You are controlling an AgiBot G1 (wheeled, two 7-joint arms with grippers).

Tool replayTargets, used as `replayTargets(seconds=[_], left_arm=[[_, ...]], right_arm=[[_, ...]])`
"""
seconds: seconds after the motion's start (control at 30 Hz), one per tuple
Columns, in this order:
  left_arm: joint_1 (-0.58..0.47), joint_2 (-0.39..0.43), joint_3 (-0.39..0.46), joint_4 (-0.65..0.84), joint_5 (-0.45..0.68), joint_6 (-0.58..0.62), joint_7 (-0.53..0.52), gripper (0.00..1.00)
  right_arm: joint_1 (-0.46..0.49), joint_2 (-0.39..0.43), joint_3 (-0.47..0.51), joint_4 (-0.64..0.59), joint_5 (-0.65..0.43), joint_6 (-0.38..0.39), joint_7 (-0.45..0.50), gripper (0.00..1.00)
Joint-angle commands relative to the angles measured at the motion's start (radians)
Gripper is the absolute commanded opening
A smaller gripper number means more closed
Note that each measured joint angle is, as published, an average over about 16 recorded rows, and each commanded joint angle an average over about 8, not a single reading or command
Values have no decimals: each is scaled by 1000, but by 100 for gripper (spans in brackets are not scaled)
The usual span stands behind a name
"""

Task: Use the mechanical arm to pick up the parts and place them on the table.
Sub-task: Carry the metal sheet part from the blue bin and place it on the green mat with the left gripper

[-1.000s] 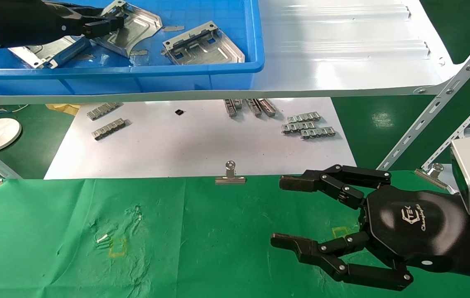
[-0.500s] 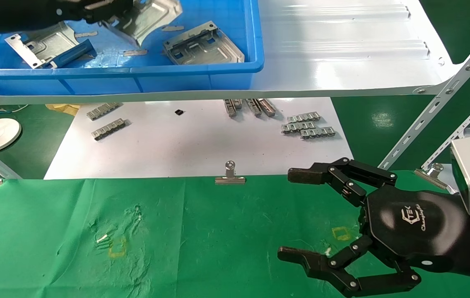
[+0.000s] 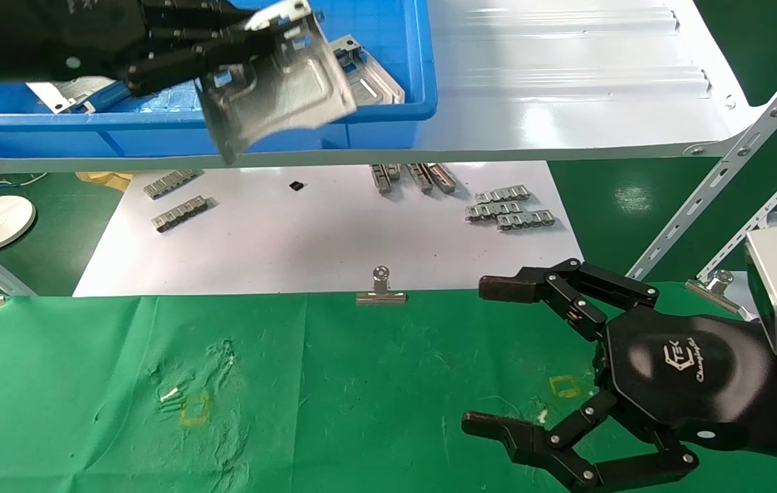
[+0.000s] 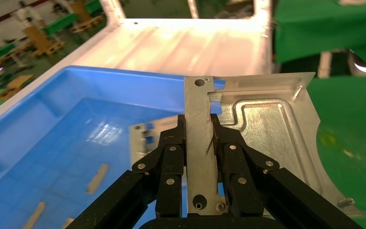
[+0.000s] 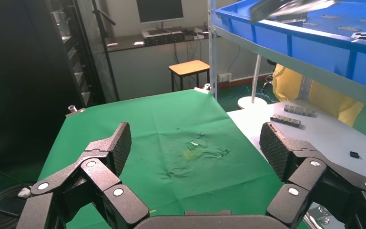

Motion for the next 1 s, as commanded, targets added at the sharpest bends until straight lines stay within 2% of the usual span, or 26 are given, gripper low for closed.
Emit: replayTargets(seconds=[0.03, 0.27, 0.53, 0.77, 1.0], left_arm=[[-1, -9, 5, -9, 4, 43, 30, 0], [85, -78, 83, -178, -38, 57, 98, 0], [213, -198, 216, -377, -171, 49, 93, 0], [251, -251, 295, -406, -243, 40, 102, 0], [281, -245, 408, -411, -183, 35, 206, 0]], right_arm=[[0, 0, 0, 0, 0, 0, 0, 100], [0, 0, 0, 0, 0, 0, 0, 100], [0, 0, 0, 0, 0, 0, 0, 100], [0, 0, 0, 0, 0, 0, 0, 100], [0, 0, 0, 0, 0, 0, 0, 100]])
